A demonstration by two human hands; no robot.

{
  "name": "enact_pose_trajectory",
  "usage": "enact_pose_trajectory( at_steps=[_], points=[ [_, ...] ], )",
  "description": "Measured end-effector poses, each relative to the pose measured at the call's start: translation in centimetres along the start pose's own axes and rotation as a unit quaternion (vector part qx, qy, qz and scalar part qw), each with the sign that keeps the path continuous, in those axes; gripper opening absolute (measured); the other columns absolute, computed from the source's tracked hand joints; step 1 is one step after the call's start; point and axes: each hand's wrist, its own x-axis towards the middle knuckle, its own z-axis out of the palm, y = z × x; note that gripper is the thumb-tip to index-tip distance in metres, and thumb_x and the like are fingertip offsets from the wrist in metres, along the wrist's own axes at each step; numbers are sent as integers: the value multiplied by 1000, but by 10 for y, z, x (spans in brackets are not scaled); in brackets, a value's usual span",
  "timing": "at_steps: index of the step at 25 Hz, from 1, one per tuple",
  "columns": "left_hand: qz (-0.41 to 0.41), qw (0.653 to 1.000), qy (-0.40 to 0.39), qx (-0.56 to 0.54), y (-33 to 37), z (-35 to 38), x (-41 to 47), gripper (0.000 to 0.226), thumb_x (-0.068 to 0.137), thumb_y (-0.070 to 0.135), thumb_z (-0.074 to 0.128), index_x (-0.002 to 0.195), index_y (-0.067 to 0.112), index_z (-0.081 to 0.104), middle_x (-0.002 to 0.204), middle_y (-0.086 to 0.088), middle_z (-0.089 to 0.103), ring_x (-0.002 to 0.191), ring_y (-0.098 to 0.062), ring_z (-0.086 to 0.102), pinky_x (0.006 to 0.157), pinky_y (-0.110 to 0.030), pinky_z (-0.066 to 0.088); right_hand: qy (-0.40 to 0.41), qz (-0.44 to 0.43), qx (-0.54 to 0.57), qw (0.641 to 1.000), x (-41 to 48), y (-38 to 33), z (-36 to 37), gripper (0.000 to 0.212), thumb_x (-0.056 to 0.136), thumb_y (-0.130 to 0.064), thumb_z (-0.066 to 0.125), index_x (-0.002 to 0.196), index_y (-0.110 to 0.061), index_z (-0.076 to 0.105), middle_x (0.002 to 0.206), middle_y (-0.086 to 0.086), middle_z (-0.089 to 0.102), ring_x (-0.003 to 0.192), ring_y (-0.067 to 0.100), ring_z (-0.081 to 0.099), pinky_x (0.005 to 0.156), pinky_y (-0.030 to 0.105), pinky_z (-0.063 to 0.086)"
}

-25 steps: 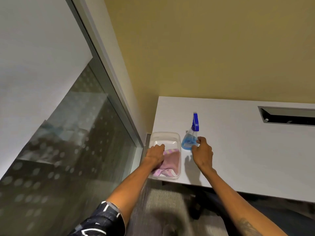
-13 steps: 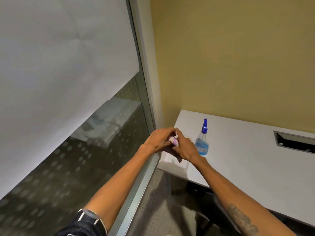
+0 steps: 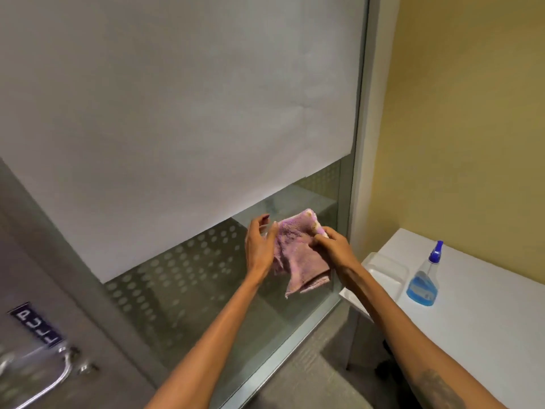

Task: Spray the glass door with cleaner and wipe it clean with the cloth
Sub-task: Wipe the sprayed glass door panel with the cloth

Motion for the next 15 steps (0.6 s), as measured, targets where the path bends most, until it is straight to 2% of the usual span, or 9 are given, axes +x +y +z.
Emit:
enact_pose_trajectory(
  at_steps=[3, 6, 7, 10, 13, 14, 15],
  points=[
    [-32, 997, 72, -11, -11, -73, -24, 33, 100, 27, 65, 131, 18, 59, 135, -4, 61, 112, -15, 63, 98, -32, 54, -81, 13, 75, 994, -23, -4, 57, 27, 71, -26, 69, 97, -17, 68, 94, 10, 71, 83, 21, 66, 68, 30, 53],
    [-35, 993, 111, 14, -25, -155, -57, 23, 101, 28, 63, 123, 19, 64, 129, -5, 62, 98, -8, 64, 88, -24, 56, -172, 45, 145, 973, -54, -2, 118, 28, 75, -25, 72, 102, -17, 72, 96, 11, 75, 82, 22, 71, 68, 32, 58],
    [-45, 993, 105, 13, -28, -183, -69, 26, 102, 29, 61, 125, 16, 65, 129, -5, 64, 99, -8, 64, 87, -21, 54, -198, 63, 157, 965, -67, -2, 139, 27, 76, -26, 73, 101, -17, 73, 93, 11, 76, 80, 22, 72, 66, 32, 59],
    [-76, 993, 85, -23, -33, -268, -116, 35, 106, 37, 53, 131, 17, 65, 119, 0, 71, 105, -16, 67, 92, -31, 57, -256, 118, 183, 942, -114, -1, 207, 24, 78, -25, 73, 99, -14, 74, 90, 12, 75, 76, 26, 72, 66, 31, 60],
    [-83, 991, 42, -100, -32, -353, -174, 38, 107, 45, 45, 115, 21, 73, 85, 11, 71, 76, -7, 62, 67, -21, 51, -307, 152, 223, 913, -172, 5, 277, 18, 79, -22, 72, 92, -12, 80, 94, 15, 74, 84, 30, 72, 76, 36, 60],
    [-88, 989, 27, -117, -33, -386, -194, 41, 107, 48, 44, 115, 20, 73, 83, 11, 73, 72, -5, 62, 63, -19, 49, -329, 154, 232, 902, -196, 6, 304, 17, 79, -21, 74, 92, -11, 80, 95, 15, 75, 86, 30, 73, 78, 37, 61],
    [-97, 986, 15, -133, -32, -416, -212, 41, 105, 50, 46, 119, 22, 72, 89, 7, 76, 75, -7, 64, 63, -20, 49, -347, 154, 241, 893, -219, 6, 328, 18, 76, -21, 77, 90, -11, 80, 94, 15, 75, 86, 30, 73, 78, 37, 61]
  ],
)
